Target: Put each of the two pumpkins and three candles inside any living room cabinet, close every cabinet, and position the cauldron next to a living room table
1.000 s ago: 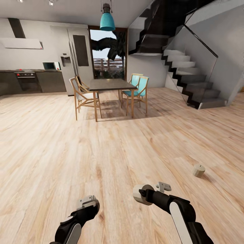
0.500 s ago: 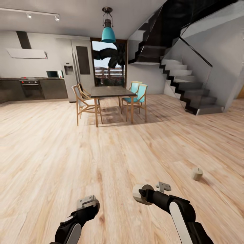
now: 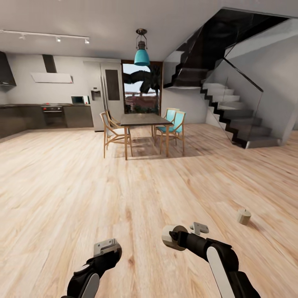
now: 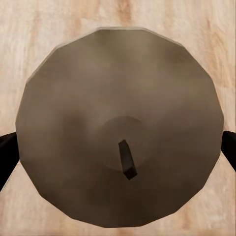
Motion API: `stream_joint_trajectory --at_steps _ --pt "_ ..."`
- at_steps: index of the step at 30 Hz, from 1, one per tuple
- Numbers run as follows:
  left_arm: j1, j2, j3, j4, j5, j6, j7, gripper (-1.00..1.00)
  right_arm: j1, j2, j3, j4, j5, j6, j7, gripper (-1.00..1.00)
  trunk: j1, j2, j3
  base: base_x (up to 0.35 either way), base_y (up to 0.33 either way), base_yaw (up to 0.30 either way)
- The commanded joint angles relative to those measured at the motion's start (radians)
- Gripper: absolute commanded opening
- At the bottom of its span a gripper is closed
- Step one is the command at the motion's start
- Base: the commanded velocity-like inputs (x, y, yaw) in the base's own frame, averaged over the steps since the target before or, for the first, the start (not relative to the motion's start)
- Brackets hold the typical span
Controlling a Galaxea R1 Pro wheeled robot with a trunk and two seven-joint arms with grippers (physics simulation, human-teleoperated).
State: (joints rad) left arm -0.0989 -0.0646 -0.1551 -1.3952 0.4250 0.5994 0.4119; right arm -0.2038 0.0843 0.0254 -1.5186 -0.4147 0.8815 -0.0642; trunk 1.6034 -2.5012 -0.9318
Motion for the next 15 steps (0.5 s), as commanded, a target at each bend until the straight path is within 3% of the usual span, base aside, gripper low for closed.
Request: stream_joint_trajectory --at_steps 1,7,15 --pt "-0.001 0.0 -0.002 -0.001 0.01 0.002 0.01 -1.0 0.0 0.0 0.0 -0.001 -0.01 0.004 -0.006 -1.0 -0.001 0.0 0.003 -0.029 0.0 0.264" --pt "-0.001 0.0 -0.001 0.002 0.01 0.002 0.01 -1.0 0.0 0.0 -0.001 -0.001 -0.009 0.004 -0.007 -1.0 -0.003 0.001 0.026 -0.01 0.0 0.279" --pt "-0.001 0.0 -0.001 0.003 0.011 0.001 0.01 -1.0 0.0 0.0 -0.001 -0.001 -0.009 0.004 -0.006 -1.0 -0.034 0.057 0.051 -0.001 0.0 0.285"
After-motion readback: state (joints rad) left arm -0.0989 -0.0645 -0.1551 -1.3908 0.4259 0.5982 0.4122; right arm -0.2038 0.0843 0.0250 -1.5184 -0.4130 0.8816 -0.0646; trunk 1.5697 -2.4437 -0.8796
